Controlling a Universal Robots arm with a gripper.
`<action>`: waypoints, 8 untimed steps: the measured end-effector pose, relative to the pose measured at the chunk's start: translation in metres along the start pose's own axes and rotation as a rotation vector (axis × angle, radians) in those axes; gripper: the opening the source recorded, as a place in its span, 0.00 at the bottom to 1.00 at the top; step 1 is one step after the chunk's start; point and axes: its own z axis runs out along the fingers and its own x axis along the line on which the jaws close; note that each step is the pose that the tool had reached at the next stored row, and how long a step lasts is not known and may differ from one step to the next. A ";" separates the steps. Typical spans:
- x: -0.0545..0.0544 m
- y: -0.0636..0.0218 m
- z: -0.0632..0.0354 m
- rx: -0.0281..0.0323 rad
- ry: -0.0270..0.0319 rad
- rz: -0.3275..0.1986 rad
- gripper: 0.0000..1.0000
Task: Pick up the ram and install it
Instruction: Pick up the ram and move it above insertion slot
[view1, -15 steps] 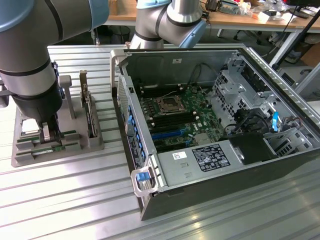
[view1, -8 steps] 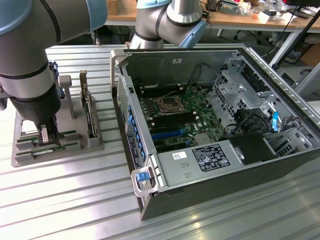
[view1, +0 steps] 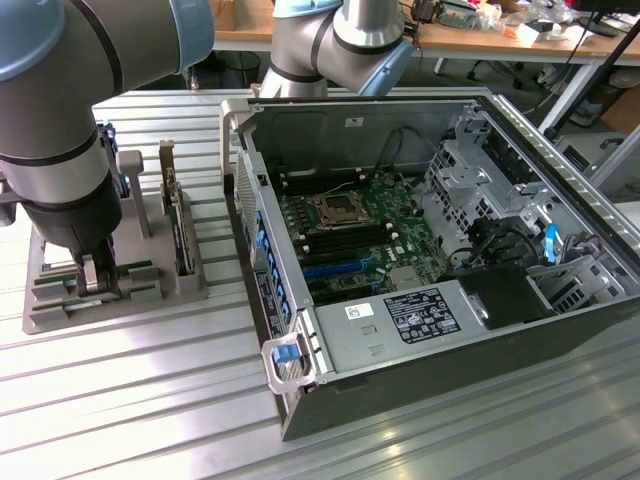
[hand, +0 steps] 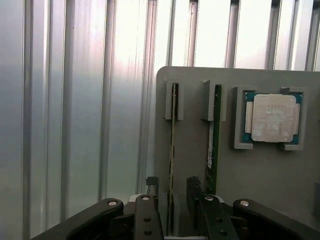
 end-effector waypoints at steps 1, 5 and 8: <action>0.000 0.0002 0.0003 0.0000 0.0000 0.000 0.36; 0.001 0.0045 0.0032 -0.0001 0.0001 0.000 0.36; 0.000 0.0092 0.0059 0.0000 0.0000 0.000 0.36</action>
